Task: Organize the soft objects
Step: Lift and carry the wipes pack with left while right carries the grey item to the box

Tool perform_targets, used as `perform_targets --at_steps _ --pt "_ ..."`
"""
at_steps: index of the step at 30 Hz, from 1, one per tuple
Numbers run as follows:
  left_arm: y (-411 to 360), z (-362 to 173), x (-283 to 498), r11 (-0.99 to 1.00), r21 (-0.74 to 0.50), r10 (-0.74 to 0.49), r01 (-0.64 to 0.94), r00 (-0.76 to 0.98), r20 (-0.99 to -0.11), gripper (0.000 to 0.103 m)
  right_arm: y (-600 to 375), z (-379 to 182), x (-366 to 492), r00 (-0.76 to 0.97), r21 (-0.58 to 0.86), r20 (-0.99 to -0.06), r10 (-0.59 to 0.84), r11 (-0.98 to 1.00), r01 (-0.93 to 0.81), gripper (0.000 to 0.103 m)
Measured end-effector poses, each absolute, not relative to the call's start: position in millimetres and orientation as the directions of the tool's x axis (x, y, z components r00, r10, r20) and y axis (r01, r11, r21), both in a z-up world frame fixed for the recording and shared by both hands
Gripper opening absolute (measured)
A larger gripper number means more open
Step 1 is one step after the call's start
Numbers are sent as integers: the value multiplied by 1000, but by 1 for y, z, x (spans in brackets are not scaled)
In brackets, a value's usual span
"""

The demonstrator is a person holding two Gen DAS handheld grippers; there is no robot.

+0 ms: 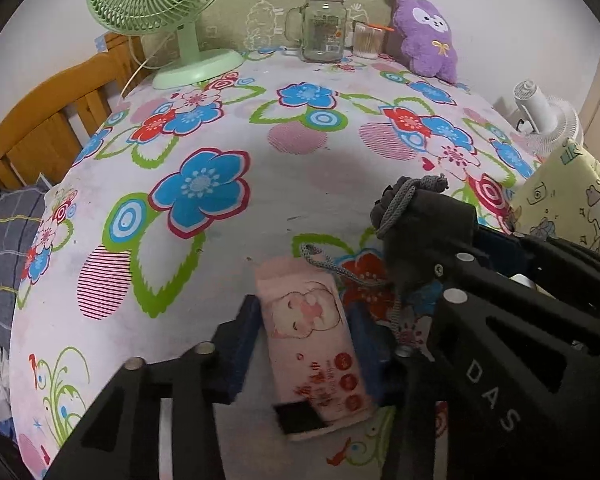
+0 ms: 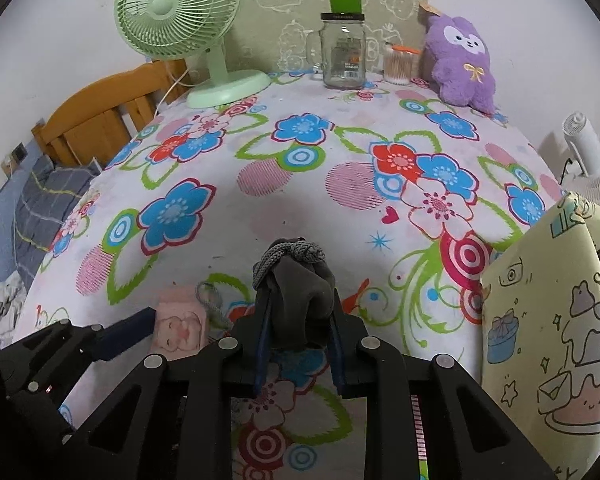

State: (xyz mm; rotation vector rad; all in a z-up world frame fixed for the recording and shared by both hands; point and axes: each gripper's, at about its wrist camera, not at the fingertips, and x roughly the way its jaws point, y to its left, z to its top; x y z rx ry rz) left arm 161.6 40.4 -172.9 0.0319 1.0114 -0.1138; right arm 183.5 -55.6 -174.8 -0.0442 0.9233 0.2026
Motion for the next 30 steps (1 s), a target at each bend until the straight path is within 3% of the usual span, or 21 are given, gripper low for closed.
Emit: perform_targets --at_steps 30 --pt "9 -125 130 988 4 -96 155 627 -773 39 -85 -127 140 669 17 -734 112 989 -147 27"
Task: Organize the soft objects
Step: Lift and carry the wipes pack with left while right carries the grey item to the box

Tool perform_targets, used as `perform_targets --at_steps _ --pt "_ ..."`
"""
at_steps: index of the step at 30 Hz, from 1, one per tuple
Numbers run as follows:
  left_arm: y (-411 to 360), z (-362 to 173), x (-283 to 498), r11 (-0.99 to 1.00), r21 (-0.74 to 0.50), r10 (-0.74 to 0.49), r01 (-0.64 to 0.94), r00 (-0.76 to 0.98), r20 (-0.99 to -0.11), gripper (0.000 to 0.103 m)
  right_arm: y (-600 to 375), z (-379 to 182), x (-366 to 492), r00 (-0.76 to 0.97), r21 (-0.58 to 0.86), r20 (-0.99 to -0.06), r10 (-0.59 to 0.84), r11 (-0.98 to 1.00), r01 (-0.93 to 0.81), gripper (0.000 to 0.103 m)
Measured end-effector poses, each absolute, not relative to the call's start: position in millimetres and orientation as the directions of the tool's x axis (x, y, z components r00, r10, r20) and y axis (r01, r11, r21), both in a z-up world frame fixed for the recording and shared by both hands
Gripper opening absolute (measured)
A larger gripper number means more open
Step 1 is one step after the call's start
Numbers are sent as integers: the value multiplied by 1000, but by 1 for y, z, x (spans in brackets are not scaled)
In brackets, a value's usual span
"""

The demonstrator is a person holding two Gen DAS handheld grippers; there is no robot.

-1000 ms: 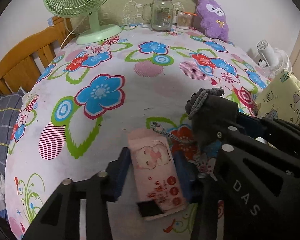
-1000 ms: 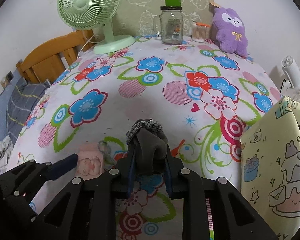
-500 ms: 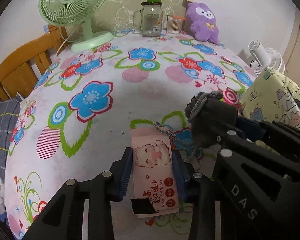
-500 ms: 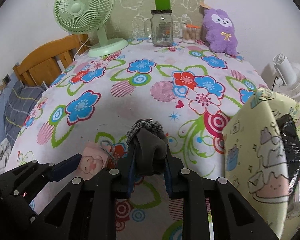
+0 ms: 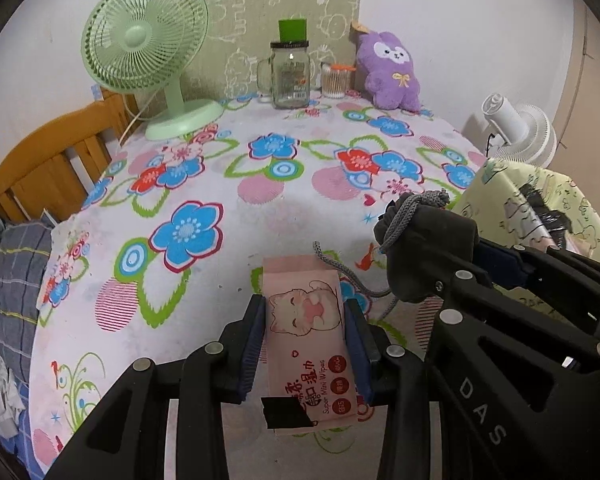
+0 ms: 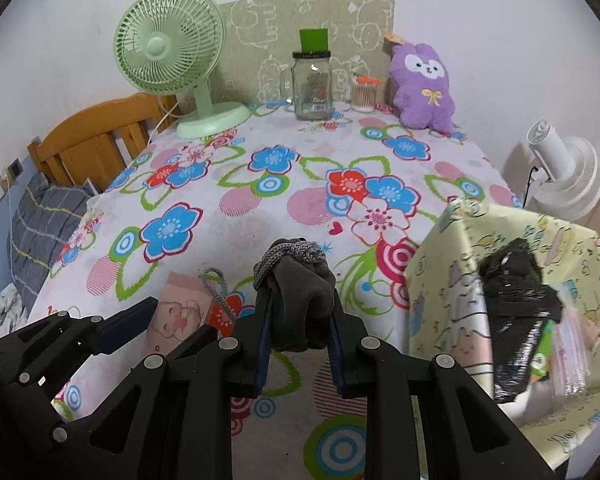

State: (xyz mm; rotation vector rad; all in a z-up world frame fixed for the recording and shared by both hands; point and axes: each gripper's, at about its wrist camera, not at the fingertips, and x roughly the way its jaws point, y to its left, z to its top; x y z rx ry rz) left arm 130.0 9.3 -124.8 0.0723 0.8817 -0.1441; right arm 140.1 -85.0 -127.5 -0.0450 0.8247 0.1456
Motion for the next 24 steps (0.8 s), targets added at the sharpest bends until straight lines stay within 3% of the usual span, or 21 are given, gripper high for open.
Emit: perform_targets --at_steps 24 --pt "-19 -59 94 981 42 -116 190 743 -659 39 -110 -57 96 776 -25 -627 72 993 -112 27"
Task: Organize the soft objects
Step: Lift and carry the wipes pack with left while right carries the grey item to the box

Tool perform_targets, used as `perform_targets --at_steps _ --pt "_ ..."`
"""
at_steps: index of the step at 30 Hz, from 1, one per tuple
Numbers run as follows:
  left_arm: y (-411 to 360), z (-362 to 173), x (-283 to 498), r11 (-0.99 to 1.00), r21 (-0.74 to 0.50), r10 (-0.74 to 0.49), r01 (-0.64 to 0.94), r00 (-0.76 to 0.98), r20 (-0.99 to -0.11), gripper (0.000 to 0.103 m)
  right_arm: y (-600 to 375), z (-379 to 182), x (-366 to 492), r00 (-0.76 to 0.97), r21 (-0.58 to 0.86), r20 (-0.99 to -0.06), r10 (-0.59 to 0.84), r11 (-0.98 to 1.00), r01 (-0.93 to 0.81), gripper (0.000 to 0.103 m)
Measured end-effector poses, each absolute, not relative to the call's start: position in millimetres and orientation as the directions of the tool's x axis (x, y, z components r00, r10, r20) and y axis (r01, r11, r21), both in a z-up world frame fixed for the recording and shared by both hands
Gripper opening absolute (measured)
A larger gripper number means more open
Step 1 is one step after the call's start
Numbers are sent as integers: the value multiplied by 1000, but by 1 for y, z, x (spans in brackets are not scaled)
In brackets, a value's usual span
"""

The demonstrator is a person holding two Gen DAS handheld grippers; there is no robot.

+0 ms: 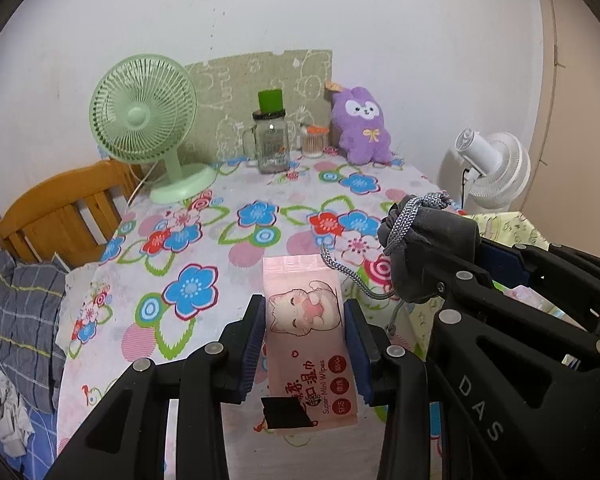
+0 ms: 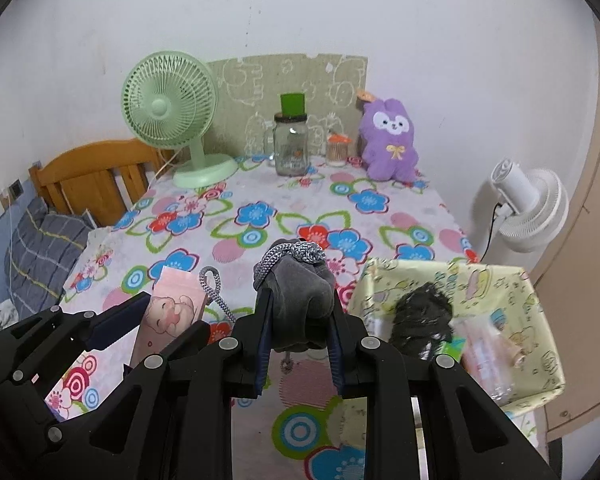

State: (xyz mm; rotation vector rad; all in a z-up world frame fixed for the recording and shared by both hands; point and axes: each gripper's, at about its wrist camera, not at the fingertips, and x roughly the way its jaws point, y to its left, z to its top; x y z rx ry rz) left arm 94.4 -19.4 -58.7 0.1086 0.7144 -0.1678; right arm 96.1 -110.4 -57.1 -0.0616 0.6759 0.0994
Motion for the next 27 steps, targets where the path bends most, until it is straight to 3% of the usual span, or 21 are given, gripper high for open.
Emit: perform_targets --at_steps 27 --pt "-103 -41 99 959 45 -193 279 766 -614 39 -195 -35 91 815 -17 -579 17 999 -33 27"
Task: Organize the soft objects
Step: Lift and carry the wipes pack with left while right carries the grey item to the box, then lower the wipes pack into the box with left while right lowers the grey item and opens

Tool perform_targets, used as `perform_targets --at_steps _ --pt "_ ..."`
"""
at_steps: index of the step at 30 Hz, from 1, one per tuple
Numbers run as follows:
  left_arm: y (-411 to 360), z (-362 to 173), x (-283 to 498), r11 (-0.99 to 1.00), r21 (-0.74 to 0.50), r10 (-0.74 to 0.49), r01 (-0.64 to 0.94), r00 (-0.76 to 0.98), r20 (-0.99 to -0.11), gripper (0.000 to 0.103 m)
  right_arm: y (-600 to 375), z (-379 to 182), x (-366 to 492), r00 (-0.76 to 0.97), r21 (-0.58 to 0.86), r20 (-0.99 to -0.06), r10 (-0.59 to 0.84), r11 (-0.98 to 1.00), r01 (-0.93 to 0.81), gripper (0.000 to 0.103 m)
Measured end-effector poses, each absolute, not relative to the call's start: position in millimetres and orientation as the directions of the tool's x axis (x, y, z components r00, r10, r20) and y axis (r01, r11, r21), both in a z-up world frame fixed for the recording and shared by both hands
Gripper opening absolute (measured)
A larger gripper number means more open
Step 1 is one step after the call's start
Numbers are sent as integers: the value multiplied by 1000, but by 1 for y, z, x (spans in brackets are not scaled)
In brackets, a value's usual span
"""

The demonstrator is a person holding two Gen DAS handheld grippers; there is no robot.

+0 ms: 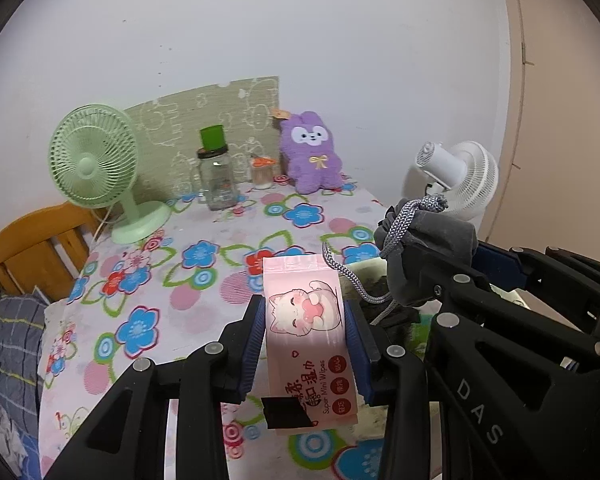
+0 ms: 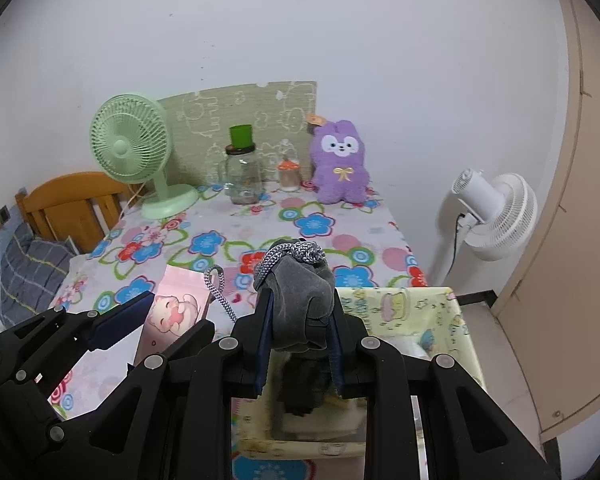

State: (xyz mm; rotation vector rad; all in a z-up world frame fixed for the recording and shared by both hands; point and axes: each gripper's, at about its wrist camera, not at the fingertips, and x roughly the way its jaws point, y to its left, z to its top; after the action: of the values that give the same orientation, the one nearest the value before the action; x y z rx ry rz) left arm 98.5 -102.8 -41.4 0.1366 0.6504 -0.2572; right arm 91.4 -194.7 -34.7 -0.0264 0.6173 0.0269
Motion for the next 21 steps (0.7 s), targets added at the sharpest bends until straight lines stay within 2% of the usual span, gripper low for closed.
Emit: perform_targets --at_steps 21 --pt "-164 -61 123 924 1 -295 383 713 -637 40 -260 -53 108 789 -9 -611 -58 998 67 27"
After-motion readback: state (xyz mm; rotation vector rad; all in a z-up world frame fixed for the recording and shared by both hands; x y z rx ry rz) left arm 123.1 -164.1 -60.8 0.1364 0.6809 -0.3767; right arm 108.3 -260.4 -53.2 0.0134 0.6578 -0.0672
